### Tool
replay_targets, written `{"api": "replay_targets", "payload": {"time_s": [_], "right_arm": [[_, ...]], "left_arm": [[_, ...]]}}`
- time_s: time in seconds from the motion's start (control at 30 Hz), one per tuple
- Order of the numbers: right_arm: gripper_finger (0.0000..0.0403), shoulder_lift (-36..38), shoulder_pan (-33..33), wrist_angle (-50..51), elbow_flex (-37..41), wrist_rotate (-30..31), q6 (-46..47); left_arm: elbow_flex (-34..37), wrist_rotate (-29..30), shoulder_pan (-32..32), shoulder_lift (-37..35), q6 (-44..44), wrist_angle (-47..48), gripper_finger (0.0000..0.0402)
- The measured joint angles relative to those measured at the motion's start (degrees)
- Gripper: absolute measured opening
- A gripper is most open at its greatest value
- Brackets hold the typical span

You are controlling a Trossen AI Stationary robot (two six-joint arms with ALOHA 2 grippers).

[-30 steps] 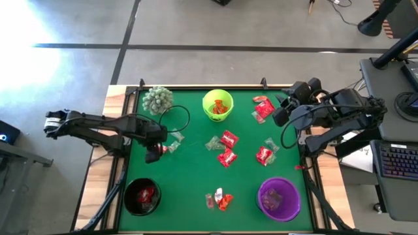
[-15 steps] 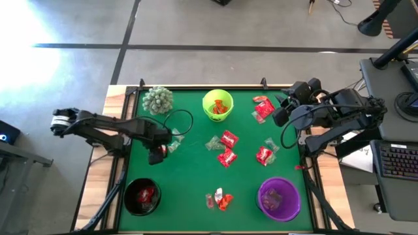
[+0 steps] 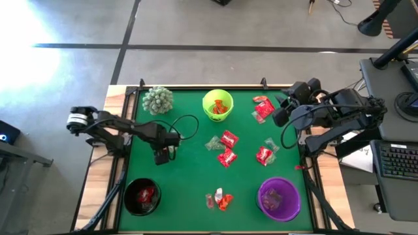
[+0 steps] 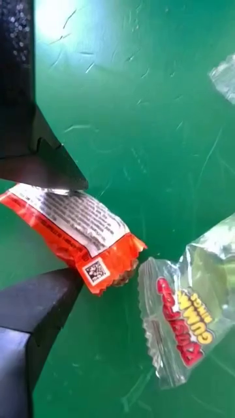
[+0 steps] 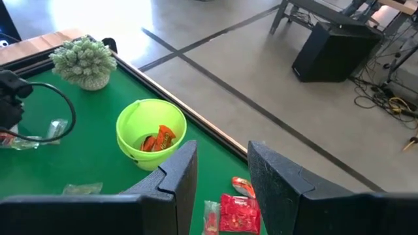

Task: Organize candy in baskets
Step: Put the orange chocolate bar into the green bucket

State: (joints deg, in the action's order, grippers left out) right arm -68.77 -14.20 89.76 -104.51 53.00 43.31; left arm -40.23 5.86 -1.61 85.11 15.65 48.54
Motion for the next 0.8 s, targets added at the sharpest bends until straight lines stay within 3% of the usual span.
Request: {"api": "replay_targets", "payload": {"time_s": [0.17, 0.43, 0.8], "right_arm": [[0.0127, 0.0, 0.0, 0.0, 0.0, -1.1, -0.5], [0.0127, 0.0, 0.0, 0.1, 0.0, -1.1, -2.2], [0.0127, 0.0, 0.0, 0.2, 0.0, -1.0, -3.5]], "left_arm": [[-0.1, -1.0, 0.0, 1.2, -0.4, 0.1, 0.0146], [-2.6, -5.2, 0.0, 0.9, -1.0, 4.0, 0.0019], [-15.2, -4.9, -0.1, -0.7, -1.3, 9.3, 0.0011]]}}
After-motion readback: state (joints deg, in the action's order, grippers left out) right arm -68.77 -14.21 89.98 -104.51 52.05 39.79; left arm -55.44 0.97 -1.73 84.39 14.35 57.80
